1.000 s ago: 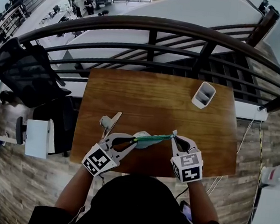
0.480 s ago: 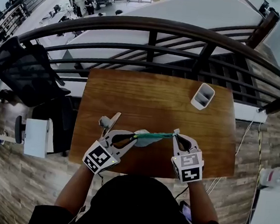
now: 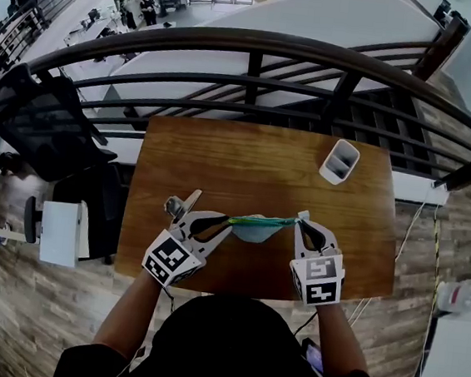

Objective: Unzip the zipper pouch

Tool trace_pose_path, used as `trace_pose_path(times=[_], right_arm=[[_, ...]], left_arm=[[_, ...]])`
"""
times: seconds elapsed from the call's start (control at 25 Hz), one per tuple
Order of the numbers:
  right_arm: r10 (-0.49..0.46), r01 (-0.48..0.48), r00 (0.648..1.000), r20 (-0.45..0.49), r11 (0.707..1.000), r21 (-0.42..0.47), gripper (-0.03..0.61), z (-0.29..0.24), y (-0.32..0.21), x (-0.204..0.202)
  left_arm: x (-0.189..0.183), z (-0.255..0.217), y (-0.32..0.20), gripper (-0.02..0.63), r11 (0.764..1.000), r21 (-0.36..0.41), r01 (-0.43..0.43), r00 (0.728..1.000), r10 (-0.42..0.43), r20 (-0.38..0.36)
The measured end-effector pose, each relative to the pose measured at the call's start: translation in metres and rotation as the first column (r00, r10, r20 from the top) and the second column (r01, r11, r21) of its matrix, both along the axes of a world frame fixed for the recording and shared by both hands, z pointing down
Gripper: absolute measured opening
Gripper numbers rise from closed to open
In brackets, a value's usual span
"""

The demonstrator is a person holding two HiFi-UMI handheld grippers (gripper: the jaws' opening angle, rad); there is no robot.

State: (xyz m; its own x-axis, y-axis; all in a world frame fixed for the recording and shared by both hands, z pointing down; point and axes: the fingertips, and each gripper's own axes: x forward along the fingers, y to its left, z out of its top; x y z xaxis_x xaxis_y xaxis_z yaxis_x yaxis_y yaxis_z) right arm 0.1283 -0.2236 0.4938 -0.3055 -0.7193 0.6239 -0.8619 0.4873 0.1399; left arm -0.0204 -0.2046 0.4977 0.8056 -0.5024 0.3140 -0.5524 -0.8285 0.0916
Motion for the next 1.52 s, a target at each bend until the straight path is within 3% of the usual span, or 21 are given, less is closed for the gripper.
trace_pose_path(times=[0.12, 0.2, 0.28, 0.68, 0.92, 1.24, 1.52], right_arm=[[-0.004, 0.004, 1.0, 0.012, 1.0, -0.012, 0.032, 0.004, -0.001, -0.003], [-0.017, 0.017, 1.0, 0.016, 1.0, -0.025, 0.178, 0.008, -0.001, -0.006], [-0.016, 0.016, 1.0, 0.014, 0.999, -0.031, 0.193, 0.011, -0.001, -0.006], [0.003, -0.003, 0.999, 0.036, 1.0, 0.002, 0.149, 0.004, -0.002, -0.011], [0.017, -0.023, 0.997, 0.075, 0.997, 0.078, 0.106, -0.015, -0.004, -0.009], [0.005, -0.042, 0.991, 0.133, 0.962, 0.271, 0.029, -0.06, -0.003, -0.012], [0.003, -0.076, 0.982, 0.191, 0.924, 0.375, -0.005, -0.086, 0.023, -0.028]], left_arm=[[-0.007, -0.005, -0.007, 0.054, 0.999, -0.021, 0.037, 0.998, -0.038, -0.048], [-0.013, -0.003, -0.008, 0.055, 0.998, -0.032, 0.051, 0.997, -0.053, -0.052], [-0.018, -0.001, -0.007, 0.055, 0.998, -0.035, 0.056, 0.997, -0.058, -0.048], [-0.037, -0.002, -0.006, 0.055, 0.995, -0.043, 0.092, 0.993, -0.095, -0.07], [-0.044, -0.023, -0.013, 0.055, 0.989, 0.012, 0.145, 0.986, -0.144, -0.086], [-0.083, -0.059, -0.025, 0.03, 0.956, 0.074, 0.284, 0.955, -0.276, -0.107], [-0.13, -0.089, -0.008, 0.023, 0.919, 0.131, 0.371, 0.922, -0.348, -0.17]])
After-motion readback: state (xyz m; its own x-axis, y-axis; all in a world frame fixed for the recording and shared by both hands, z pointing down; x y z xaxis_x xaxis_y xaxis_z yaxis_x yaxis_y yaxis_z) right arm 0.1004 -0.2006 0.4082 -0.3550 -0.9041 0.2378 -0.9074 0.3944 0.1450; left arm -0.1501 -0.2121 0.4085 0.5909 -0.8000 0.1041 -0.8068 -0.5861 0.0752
